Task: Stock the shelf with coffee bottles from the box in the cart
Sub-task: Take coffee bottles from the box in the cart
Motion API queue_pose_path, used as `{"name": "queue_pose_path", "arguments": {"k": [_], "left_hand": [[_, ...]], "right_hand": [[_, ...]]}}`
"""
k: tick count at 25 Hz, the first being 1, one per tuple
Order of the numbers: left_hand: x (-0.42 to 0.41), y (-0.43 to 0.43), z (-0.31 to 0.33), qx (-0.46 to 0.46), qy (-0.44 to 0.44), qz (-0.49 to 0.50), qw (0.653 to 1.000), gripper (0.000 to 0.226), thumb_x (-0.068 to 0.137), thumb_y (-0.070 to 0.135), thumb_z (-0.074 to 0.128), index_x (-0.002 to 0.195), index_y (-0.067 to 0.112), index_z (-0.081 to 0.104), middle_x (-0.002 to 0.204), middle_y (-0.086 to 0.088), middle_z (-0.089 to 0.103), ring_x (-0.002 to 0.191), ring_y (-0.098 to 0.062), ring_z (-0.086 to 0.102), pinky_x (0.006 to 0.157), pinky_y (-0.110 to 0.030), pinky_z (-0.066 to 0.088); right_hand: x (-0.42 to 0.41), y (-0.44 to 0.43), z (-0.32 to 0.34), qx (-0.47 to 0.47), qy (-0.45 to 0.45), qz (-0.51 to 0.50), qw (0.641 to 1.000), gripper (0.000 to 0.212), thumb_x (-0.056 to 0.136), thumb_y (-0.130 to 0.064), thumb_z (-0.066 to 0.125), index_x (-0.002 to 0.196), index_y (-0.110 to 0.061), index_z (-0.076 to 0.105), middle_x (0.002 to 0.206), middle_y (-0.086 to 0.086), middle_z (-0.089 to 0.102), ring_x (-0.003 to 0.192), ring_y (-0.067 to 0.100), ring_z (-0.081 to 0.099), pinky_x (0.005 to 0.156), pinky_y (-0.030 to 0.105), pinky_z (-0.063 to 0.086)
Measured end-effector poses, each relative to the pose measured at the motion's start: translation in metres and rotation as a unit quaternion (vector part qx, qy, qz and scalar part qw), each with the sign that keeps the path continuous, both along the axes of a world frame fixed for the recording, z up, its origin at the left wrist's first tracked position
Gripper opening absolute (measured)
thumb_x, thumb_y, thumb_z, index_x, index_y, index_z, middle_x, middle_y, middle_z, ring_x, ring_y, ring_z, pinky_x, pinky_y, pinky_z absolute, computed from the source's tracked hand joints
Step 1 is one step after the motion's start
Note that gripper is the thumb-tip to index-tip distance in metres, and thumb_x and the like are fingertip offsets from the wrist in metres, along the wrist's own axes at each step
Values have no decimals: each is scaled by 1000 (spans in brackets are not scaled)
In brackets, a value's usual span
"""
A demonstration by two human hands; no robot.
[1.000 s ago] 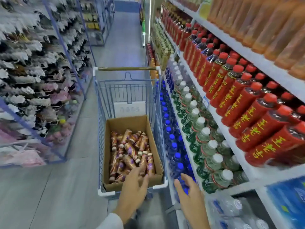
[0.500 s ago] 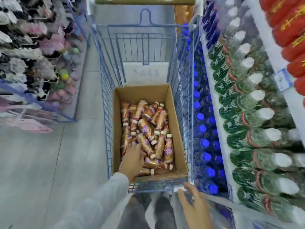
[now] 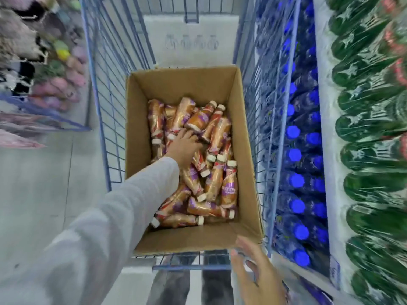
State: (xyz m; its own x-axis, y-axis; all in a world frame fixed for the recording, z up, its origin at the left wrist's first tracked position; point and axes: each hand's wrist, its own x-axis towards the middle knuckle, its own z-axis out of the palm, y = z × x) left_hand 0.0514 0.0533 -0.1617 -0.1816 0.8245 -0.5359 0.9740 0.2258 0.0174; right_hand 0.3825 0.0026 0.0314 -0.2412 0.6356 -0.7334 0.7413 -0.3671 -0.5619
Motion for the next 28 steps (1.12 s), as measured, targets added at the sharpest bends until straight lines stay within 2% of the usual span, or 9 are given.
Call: {"name": "queue_pose_path", "arguments": {"k": [4, 7, 9, 12, 16, 18, 21, 25, 28], "left_hand": [[-12, -9, 19, -3, 4, 10, 1000, 59, 88, 31, 67, 145, 27, 50, 142, -6, 52, 137, -29, 41, 121, -45, 19], [-1, -45, 71, 65, -128, 255, 956, 75, 87, 45, 72, 152, 26, 42, 148, -6, 45, 136, -29, 44, 113, -45, 37], [13, -83, 117, 151, -255, 466, 834, 79, 82, 52, 77, 151, 30, 44, 144, -1, 50, 129, -23, 52, 107, -44, 48], [45, -141, 182, 252, -385, 618, 638, 65, 70, 62, 83, 128, 41, 63, 117, 8, 72, 104, -14, 71, 84, -36, 62], [81, -202, 227, 276, -384, 709, 522, 50, 59, 58, 88, 104, 42, 74, 99, 5, 78, 89, -15, 75, 62, -23, 60], [92, -225, 222, 259, -369, 742, 497, 53, 60, 49, 91, 108, 36, 72, 100, 2, 77, 92, -22, 74, 67, -32, 62], [97, -244, 209, 236, -359, 764, 482, 66, 55, 40, 84, 117, 26, 67, 108, -4, 73, 102, -31, 68, 87, -51, 59], [98, -242, 202, 229, -365, 765, 479, 65, 50, 45, 83, 112, 33, 67, 102, 6, 74, 97, -20, 67, 69, -31, 58], [96, -235, 205, 236, -394, 749, 478, 56, 54, 48, 86, 107, 38, 70, 100, 8, 75, 93, -18, 71, 67, -27, 61]], "right_hand": [[-2, 4, 0, -29, -20, 21, 999, 28, 90, -40, 69, 117, -44, 64, 120, -21, 68, 116, 3, 60, 96, 23, 47], [-16, 17, 12, -41, -4, 40, 998, 23, 92, -41, 68, 114, -46, 63, 116, -27, 67, 114, -4, 59, 101, 25, 45], [-41, 25, 17, -83, 30, 27, 996, 14, 93, -43, 67, 106, -49, 66, 107, -29, 69, 106, -9, 61, 95, 23, 47], [-94, 31, -9, -213, 87, -80, 970, 17, 96, -37, 66, 112, -32, 70, 111, -12, 74, 110, 9, 67, 89, 28, 53], [-182, 32, -57, -403, 107, -281, 864, 60, 99, -31, 63, 144, 2, 42, 134, 19, 58, 127, 32, 55, 105, 41, 47], [-211, 33, -86, -386, 62, -270, 880, 73, 99, -32, 64, 153, 2, 30, 148, 21, 48, 138, 33, 47, 112, 38, 41], [-222, 23, -119, -242, -33, -117, 963, 87, 89, -42, 73, 157, -14, 27, 155, 9, 42, 140, 28, 43, 104, 29, 40], [-233, 31, -153, -180, -109, -47, 977, 93, 89, -47, 71, 158, -13, 19, 159, 11, 34, 145, 34, 36, 116, 42, 32], [-242, 32, -153, -180, -75, -192, 962, 79, 94, -32, 70, 156, -15, 25, 155, 13, 40, 140, 37, 42, 112, 45, 38]]}}
